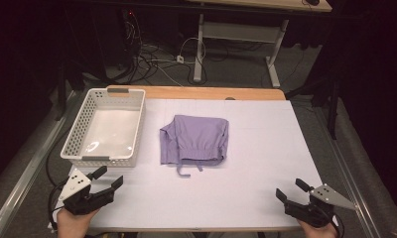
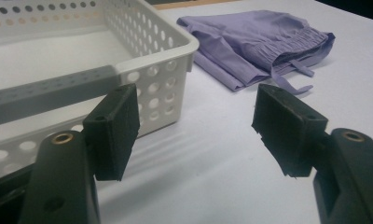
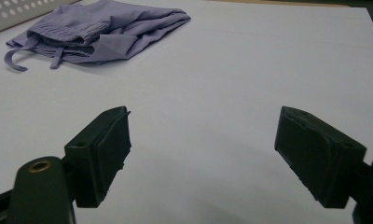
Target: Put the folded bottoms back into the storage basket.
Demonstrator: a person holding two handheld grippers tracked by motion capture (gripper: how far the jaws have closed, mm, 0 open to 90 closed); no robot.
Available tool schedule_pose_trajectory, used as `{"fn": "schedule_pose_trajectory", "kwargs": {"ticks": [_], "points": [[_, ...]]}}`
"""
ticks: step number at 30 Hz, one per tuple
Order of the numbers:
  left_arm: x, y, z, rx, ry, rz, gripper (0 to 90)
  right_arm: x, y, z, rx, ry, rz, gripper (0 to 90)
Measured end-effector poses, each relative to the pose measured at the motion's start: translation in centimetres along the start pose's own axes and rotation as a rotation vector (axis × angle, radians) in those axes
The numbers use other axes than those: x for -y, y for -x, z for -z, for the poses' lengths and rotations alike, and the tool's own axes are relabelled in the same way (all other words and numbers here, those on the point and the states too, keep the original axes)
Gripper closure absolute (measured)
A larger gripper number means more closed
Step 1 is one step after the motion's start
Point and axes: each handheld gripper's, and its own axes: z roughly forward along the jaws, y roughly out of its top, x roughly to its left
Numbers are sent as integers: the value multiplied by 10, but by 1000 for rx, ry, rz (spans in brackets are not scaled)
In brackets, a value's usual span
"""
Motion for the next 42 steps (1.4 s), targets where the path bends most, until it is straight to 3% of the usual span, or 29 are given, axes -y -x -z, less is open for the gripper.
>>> {"fn": "schedule_pose_trajectory", "kwargs": {"ticks": [9,13,22,32,42], "points": [[-4,13,-3,23,9,-44,302,0,-2,0,-18,-2,17,191],[-6,15,-3,32,25,-38,302,0,-2,-1,-22,-4,21,191],[-13,31,-19,84,20,-80,302,0,-2,0,-29,-1,18,191],[-20,39,-35,121,28,-75,302,0,-1,-1,-42,1,17,191],[-26,47,-51,149,6,-91,302,-1,-2,-3,-51,-7,20,191]]}}
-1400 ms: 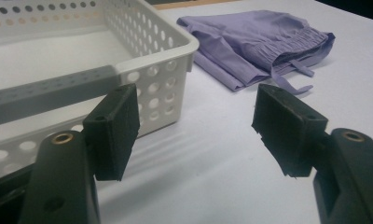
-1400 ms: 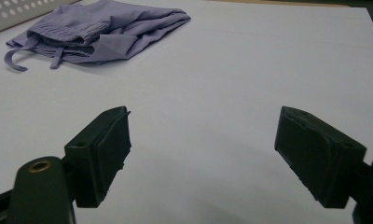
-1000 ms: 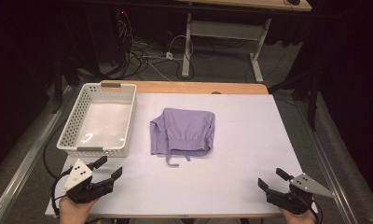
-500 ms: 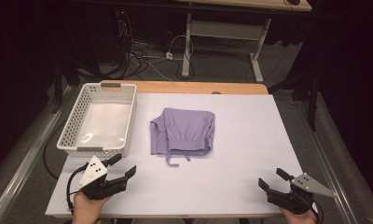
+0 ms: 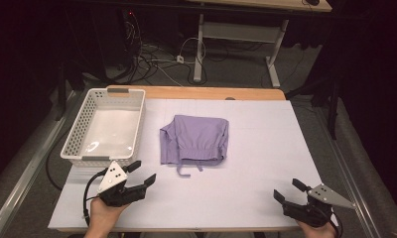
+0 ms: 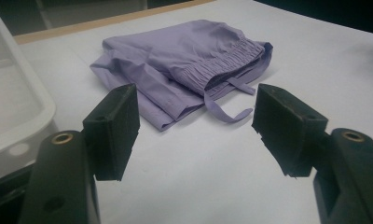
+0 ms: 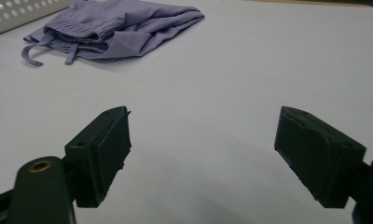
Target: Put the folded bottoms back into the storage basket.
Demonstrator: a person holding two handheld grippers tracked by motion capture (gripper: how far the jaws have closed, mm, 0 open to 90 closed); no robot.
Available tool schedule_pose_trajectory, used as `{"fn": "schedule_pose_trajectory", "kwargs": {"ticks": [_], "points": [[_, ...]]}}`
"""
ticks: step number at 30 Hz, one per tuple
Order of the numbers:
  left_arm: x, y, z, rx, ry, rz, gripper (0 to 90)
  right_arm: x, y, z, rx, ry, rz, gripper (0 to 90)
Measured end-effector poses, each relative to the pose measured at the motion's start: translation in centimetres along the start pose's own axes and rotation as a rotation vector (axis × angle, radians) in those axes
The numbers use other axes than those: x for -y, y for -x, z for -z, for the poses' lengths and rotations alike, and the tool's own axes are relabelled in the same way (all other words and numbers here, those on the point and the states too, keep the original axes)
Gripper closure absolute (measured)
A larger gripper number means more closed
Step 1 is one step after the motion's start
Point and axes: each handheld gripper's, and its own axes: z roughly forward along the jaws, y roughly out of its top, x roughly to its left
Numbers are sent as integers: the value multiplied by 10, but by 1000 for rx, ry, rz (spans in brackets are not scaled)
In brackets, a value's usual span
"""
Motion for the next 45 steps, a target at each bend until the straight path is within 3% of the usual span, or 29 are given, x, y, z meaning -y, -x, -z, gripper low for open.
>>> {"fn": "schedule_pose_trajectory", "kwargs": {"ticks": [7,10,15,20,36,45], "points": [[-2,1,-3,-22,16,-6,300,0,1,0,0,1,-7,191],[-3,1,-3,-24,25,-7,301,-1,-2,-1,2,-6,16,191],[-5,5,-7,-8,15,-22,301,-1,-2,-2,2,-9,22,191],[-7,5,-11,1,19,-12,300,-1,-1,-2,-2,-6,13,191],[-21,15,-40,21,17,-26,301,-1,-1,-2,-9,-1,3,191],[-28,14,-47,29,0,13,301,-1,0,-2,-8,1,-1,191]]}}
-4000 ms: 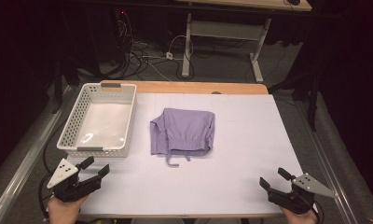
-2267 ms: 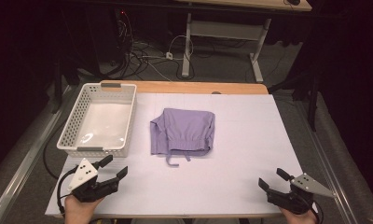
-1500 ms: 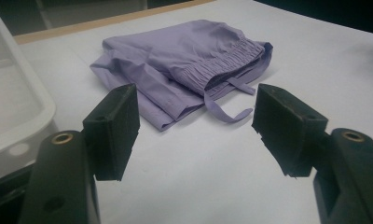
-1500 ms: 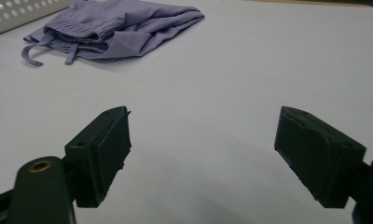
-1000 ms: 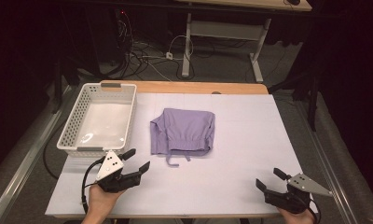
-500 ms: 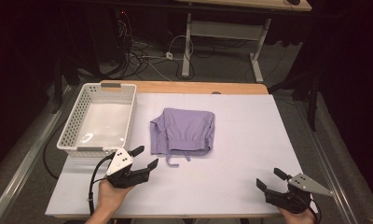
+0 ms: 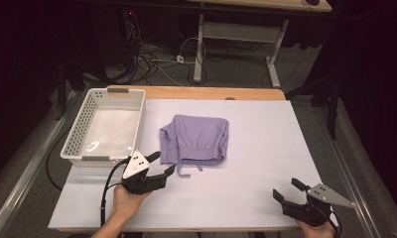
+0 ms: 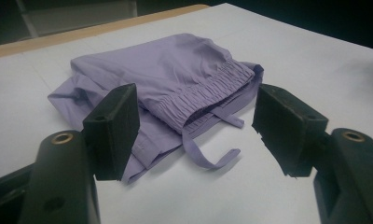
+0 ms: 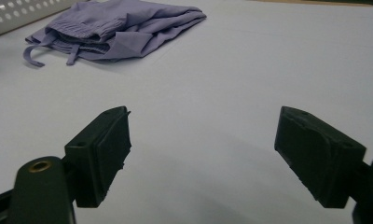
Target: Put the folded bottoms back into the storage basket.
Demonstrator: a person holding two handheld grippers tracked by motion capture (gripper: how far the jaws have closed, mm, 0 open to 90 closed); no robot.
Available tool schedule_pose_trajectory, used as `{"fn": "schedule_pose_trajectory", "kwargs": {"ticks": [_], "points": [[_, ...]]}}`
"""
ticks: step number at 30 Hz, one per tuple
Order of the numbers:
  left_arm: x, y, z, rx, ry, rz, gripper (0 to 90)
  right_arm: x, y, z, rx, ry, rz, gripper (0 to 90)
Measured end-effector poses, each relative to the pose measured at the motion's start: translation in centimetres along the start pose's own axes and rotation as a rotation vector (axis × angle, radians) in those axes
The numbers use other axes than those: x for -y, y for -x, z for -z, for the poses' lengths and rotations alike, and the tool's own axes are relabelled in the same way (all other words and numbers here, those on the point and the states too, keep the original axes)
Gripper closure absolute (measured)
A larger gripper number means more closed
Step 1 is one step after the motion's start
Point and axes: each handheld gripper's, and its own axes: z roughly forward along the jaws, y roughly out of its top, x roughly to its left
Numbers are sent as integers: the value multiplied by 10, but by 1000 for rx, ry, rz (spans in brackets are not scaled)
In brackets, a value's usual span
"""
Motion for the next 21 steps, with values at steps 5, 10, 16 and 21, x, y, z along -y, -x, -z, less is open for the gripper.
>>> {"fn": "schedule_pose_trajectory", "kwargs": {"ticks": [5,10,16,21], "points": [[-3,0,-6,-8,-17,5,288,0,-1,-1,-3,-5,9,191],[-8,4,-17,-28,-45,-33,275,1,0,-1,-6,-4,6,191],[-14,5,-29,-18,-83,-15,274,0,-1,1,-2,-1,9,190],[-23,-2,-40,-34,-122,23,274,1,1,2,1,3,-2,191]]}}
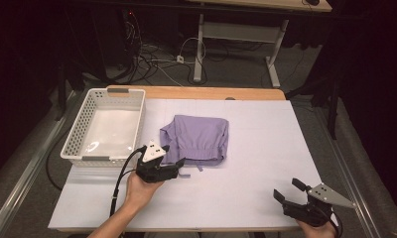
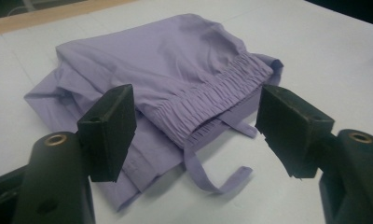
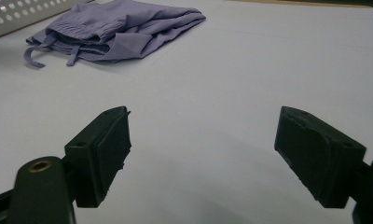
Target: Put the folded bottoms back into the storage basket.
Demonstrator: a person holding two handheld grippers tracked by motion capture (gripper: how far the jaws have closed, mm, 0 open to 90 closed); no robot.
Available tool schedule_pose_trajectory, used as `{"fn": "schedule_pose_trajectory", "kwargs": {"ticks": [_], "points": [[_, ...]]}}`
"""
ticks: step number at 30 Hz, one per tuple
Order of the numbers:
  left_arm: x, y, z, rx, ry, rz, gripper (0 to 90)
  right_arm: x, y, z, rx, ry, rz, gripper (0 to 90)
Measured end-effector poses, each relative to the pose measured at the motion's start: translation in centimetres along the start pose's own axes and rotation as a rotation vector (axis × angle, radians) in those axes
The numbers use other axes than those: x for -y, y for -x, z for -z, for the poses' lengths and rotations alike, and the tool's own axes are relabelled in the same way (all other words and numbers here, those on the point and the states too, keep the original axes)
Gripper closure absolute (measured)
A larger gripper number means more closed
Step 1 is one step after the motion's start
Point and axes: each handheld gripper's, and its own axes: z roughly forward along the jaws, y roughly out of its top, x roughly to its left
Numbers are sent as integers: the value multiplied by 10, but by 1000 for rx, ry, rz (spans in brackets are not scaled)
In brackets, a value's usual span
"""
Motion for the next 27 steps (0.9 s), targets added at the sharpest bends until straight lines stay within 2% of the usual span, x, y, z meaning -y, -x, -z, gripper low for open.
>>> {"fn": "schedule_pose_trajectory", "kwargs": {"ticks": [5,7,11,14,17,21,23,27], "points": [[-8,-4,-6,-5,-22,12,274,0,-1,0,-5,3,7,190],[-11,-5,-11,-27,-35,7,274,0,-1,0,-6,6,4,190],[-21,-9,-23,-41,-69,11,273,0,0,1,-7,8,-3,190],[-24,-9,-27,-41,-74,18,228,0,-1,1,-8,7,1,189],[-32,-9,-33,-58,-104,-4,190,0,-1,0,-6,0,8,190],[-43,-15,-39,-90,-140,-17,188,0,1,0,-9,4,-2,190],[-49,-19,-44,-97,-158,-4,152,0,1,0,-12,5,-2,190],[-58,-25,-53,-114,-196,13,147,0,-1,1,-17,13,5,189]]}}
